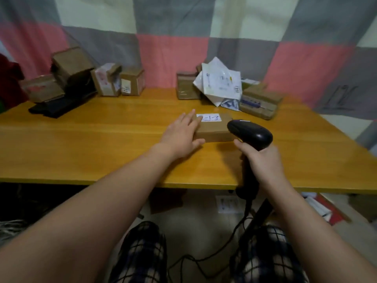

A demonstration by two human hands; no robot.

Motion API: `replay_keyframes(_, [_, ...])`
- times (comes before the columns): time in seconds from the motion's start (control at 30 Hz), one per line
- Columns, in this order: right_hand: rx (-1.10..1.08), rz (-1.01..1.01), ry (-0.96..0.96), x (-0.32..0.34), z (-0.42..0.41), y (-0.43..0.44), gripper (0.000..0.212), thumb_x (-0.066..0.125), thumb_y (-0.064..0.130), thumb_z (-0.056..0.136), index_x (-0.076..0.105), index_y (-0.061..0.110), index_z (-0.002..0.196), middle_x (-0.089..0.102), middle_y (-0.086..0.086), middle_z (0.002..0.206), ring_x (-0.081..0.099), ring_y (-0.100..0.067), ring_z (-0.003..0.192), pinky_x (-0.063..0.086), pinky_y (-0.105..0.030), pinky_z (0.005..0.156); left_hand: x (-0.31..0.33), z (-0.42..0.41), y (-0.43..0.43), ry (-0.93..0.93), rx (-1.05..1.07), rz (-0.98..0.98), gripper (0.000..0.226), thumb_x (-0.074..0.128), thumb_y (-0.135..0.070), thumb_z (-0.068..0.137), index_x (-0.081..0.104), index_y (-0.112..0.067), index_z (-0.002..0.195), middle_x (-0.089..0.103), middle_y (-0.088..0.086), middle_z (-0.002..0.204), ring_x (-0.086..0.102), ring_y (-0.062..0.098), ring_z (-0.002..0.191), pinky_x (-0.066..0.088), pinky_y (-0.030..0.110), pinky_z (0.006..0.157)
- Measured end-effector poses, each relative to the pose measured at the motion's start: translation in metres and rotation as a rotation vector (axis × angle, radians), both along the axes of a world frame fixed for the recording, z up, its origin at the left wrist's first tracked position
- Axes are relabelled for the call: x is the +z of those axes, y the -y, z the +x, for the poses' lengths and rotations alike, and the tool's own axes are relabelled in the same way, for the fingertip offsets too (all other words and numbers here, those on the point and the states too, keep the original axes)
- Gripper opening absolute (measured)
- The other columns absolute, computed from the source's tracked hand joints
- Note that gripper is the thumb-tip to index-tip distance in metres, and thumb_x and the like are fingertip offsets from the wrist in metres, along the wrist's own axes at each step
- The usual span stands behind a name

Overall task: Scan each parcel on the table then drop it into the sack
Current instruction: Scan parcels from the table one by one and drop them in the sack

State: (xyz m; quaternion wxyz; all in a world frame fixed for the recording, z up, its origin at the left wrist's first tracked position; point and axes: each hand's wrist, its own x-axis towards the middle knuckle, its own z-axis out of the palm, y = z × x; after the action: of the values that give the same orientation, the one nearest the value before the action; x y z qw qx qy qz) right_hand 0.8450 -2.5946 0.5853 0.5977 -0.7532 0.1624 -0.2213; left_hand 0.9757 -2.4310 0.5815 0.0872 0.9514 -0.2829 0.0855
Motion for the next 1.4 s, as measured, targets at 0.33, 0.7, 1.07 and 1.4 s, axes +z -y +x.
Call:
replay_keyframes(0.33, [0.227, 0.295, 0.032, 0.005, -0.002, -0.006, 0.014, 0.068, 0.028, 0.086, 0.059, 0.038, 0.090, 0.064, 0.014, 0.097, 0.057, -0.005, 0.094, 0.043, -0.023, 0.075, -0.015, -0.033, -0.054, 0.033, -0.058, -0.034, 0.077, 0.047, -0.071, 0.081, 0.040, -0.026, 0.143, 0.038, 0.001, 0.149, 0.027, 0.023, 0.140, 0.019, 0.038, 0.116])
replay_keyframes(0.7, [0.377, 0.334, 0.034, -0.011, -0.010, -0.057, 0.016, 0.069, 0.023, 0.087, 0.064, 0.036, 0.094, 0.073, 0.020, 0.085, 0.067, 0.007, 0.081, 0.052, -0.014, 0.068, -0.019, -0.085, -0.145, 0.199, -0.141, 0.031, 0.078, 0.090, -0.029, 0.056, 0.045, -0.018, 0.119, 0.058, 0.011, 0.117, 0.056, 0.033, 0.103, 0.052, 0.042, 0.086])
replay_keyframes(1.07, [0.320, 0.249, 0.092, -0.009, -0.010, -0.083, 0.015, 0.072, 0.020, 0.085, 0.064, 0.033, 0.085, 0.067, 0.018, 0.085, 0.061, 0.013, 0.073, 0.048, -0.009, 0.065, -0.002, -0.054, -0.146, -0.356, 0.313, -0.922, 0.043, 0.069, -0.038, 0.084, 0.045, -0.021, 0.116, 0.053, 0.000, 0.094, 0.061, 0.020, 0.086, 0.052, 0.037, 0.079])
replay_keyframes(1.4, [0.358, 0.217, 0.041, -0.021, -0.010, -0.091, 0.022, 0.071, 0.023, 0.085, 0.063, 0.033, 0.103, 0.065, 0.017, 0.103, 0.056, 0.005, 0.095, 0.042, -0.007, 0.068, -0.008, -0.065, -0.150, -0.215, 0.337, -0.483, 0.081, 0.068, -0.049, 0.081, 0.027, -0.028, 0.148, 0.019, 0.012, 0.155, 0.021, 0.031, 0.141, 0.022, 0.040, 0.114])
